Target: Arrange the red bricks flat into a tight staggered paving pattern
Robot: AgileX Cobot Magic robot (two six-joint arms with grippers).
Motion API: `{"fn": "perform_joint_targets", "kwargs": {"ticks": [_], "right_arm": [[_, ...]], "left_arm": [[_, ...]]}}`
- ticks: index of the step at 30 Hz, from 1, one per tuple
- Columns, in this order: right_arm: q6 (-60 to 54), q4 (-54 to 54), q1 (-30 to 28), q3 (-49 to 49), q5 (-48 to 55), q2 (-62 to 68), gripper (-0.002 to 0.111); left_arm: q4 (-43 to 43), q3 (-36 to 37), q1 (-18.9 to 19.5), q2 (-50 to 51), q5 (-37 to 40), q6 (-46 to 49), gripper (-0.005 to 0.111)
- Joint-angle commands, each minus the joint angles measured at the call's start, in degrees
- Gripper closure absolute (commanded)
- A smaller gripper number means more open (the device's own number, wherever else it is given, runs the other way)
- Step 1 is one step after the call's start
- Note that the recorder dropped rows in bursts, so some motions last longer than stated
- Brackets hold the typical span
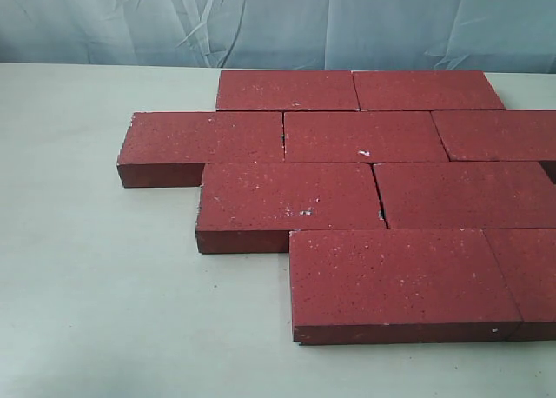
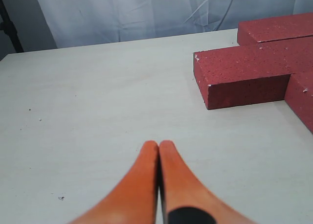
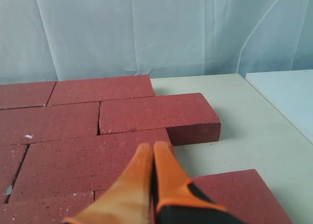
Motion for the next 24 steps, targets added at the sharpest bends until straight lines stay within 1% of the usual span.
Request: {"fn": "perform_joint_targets", "kwargs": {"ticks": [1,5,11,18,24], "right_arm": [[0.0,-0.8,-0.2,2.3,0.0,-0.3,0.109],[0.0,-0.7,-0.2,3.6,-2.6,-0.3,0.109],[0.0,-0.7,0.1,3.6,-2.6,-0.3,0.109],[-2.7,-0.7,2.8,3.9,-3.1,-0.3,0.109],[-3.0,-0.6,2.8,3.9,-3.1,-0.3,0.109]], "left_arm": [[0.3,0.2,0.1,-0.3,-0.7,0.0,0.107],[0.3,0.2,0.1,-0.3,-0.7,0.0,0.107],[0.3,0.2,0.1,-0.3,-0.7,0.0,0.107],[0.3,0.2,0.1,-0.3,-0.7,0.0,0.107],[0.3,0.2,0.1,-0.3,-0.7,0.0,0.107]]}}
